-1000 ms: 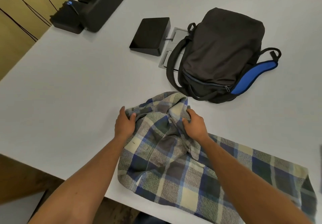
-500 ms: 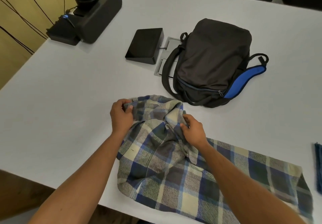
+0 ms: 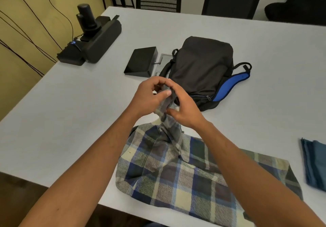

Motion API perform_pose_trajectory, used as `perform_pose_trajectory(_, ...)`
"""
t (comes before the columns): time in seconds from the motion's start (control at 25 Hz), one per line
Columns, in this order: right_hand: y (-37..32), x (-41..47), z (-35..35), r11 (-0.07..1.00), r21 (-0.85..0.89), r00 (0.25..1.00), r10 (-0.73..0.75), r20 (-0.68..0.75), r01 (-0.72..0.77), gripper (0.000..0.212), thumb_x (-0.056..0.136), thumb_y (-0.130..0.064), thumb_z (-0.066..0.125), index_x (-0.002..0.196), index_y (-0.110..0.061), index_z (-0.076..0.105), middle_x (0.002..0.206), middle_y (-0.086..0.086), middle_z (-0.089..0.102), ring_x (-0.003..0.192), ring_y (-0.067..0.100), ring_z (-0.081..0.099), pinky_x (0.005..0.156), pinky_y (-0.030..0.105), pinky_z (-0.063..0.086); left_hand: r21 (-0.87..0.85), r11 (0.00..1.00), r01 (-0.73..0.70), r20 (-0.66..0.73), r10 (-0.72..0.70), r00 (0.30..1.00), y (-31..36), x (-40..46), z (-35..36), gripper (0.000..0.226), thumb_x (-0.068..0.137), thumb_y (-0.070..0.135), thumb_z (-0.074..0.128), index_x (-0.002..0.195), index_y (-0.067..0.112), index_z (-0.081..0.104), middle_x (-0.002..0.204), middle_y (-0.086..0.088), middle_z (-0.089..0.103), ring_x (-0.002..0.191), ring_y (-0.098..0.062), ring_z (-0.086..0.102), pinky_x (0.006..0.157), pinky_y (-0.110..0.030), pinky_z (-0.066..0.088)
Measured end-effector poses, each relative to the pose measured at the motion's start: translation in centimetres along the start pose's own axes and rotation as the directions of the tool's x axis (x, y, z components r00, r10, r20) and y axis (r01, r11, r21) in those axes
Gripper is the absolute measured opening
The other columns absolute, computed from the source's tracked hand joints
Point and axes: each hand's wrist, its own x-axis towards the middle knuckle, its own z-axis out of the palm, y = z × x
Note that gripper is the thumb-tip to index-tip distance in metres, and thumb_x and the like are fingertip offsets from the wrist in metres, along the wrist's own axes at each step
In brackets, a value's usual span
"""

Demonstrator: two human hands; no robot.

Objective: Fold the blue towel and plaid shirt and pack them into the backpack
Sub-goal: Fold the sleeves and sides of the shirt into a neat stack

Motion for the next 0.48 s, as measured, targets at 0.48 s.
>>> perform_pose_trajectory(0.48,-5.7,-5.1,-10.8,0.97,0.239,0.926,0.058,-0.374,0.036,0.045,0.072,-0.013,0.087,0.099,-0.019,0.052,0.091,-0.007,0.061,0.085,0.006,0.063,0.073,0.022,0.052,-0.489,0.872,0.014,0.068,0.022,0.997,5.8,-1.2,4.7,0.037,0.099,0.039,0.038,0.121,0.016,0.057,0.112,-0.005,0.064,0.102,-0.018,0.063,0.081,-0.031,0.051)
